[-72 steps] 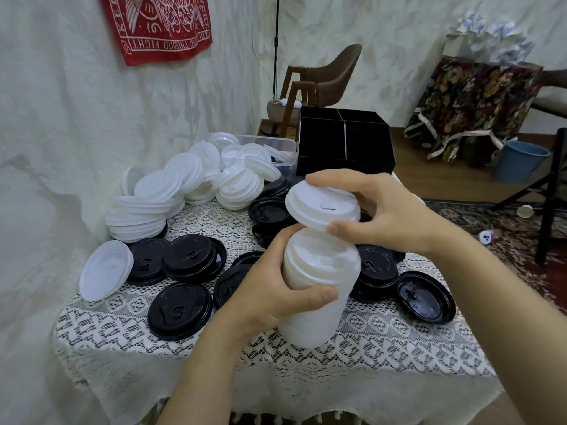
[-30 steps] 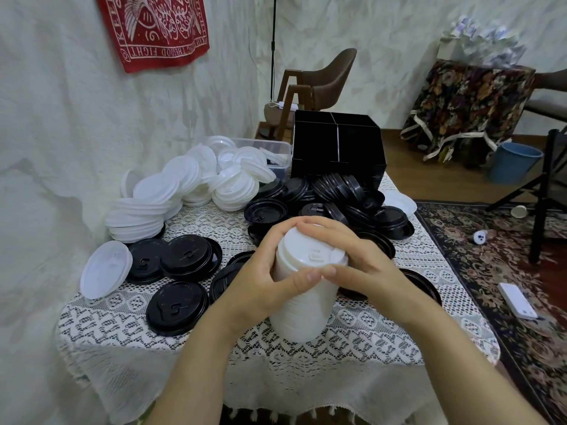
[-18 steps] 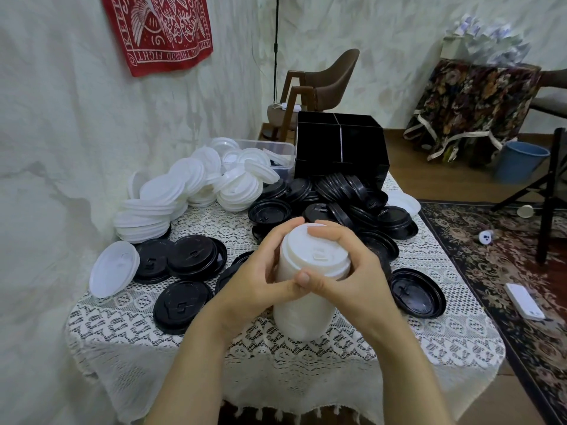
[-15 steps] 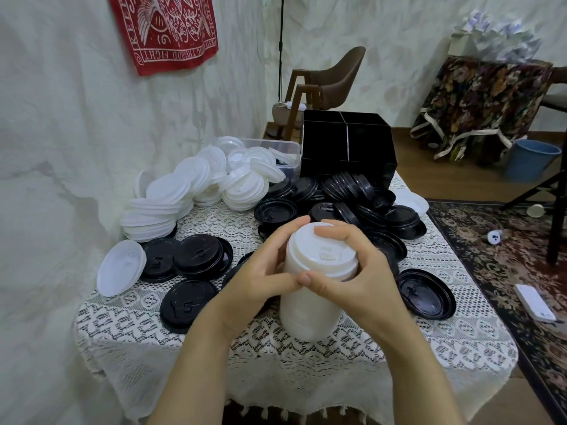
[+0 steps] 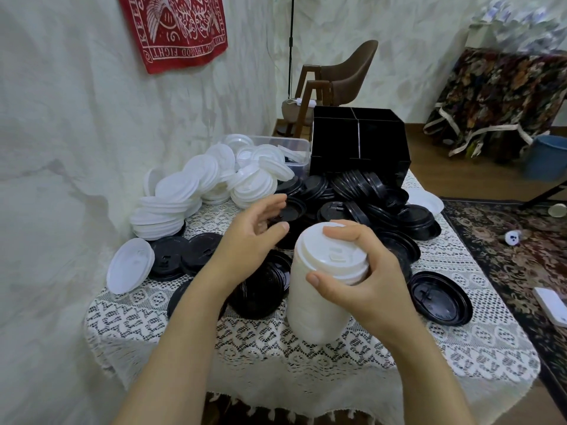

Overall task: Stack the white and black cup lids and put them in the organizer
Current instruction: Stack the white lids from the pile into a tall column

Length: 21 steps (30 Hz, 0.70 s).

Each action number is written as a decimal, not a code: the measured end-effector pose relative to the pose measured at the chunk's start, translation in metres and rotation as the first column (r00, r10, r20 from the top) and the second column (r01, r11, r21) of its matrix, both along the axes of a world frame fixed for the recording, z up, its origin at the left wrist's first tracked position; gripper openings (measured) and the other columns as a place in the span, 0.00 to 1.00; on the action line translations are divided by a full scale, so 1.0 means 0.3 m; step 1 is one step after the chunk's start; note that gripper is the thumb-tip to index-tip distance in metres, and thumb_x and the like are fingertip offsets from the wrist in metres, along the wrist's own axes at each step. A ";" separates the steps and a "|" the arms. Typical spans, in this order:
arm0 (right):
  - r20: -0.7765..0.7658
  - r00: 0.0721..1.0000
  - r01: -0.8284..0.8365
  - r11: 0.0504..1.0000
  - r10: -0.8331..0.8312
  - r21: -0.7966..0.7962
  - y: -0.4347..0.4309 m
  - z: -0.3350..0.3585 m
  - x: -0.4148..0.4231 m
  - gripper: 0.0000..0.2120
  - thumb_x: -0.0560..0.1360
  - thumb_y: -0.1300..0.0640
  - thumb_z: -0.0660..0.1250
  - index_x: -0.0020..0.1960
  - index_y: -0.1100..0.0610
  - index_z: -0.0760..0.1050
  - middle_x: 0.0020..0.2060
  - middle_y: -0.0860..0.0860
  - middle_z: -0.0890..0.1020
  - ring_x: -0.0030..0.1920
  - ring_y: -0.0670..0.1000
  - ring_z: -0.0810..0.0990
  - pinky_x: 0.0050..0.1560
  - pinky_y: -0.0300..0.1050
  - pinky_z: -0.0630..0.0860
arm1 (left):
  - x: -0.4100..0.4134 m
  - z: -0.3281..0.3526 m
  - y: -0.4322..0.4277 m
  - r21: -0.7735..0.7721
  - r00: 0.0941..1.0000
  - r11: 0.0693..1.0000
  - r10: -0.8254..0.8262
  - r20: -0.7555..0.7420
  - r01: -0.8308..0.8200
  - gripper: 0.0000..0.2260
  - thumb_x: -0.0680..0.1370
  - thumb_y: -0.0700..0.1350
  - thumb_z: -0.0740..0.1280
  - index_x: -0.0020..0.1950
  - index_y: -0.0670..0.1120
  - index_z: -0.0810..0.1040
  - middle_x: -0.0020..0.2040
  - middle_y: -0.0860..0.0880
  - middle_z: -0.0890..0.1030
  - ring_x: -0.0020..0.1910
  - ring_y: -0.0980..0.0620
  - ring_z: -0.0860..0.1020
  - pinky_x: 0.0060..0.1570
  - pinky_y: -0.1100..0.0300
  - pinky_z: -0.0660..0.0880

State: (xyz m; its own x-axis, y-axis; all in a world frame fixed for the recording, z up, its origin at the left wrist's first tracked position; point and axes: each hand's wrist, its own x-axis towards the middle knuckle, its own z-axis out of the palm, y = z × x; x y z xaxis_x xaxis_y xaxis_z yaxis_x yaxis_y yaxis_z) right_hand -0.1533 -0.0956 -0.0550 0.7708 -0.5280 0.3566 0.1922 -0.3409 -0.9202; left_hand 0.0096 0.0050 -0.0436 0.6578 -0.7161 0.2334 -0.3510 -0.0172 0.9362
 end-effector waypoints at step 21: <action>0.006 1.000 0.012 1.000 -0.012 -0.009 0.000 0.004 0.003 0.24 0.57 0.41 0.75 0.52 0.39 0.76 0.57 0.35 0.75 0.60 0.41 0.74 0.52 0.29 0.71 | 0.336 -0.041 -0.119 0.412 0.897 0.843 0.170 0.407 -0.346 0.21 0.78 0.42 0.63 0.70 0.42 0.65 0.68 0.45 0.61 0.64 0.47 0.66 0.57 0.64 0.63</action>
State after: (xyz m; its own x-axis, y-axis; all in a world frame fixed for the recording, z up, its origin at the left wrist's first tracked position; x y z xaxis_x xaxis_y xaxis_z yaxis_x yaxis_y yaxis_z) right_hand -0.1525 -0.0955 -0.0537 0.7623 -0.5337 0.3661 0.1940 -0.3513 -0.9160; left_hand 0.1104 -0.0305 -0.0559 0.7746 -0.6112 0.1629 -0.5649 -0.5525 0.6129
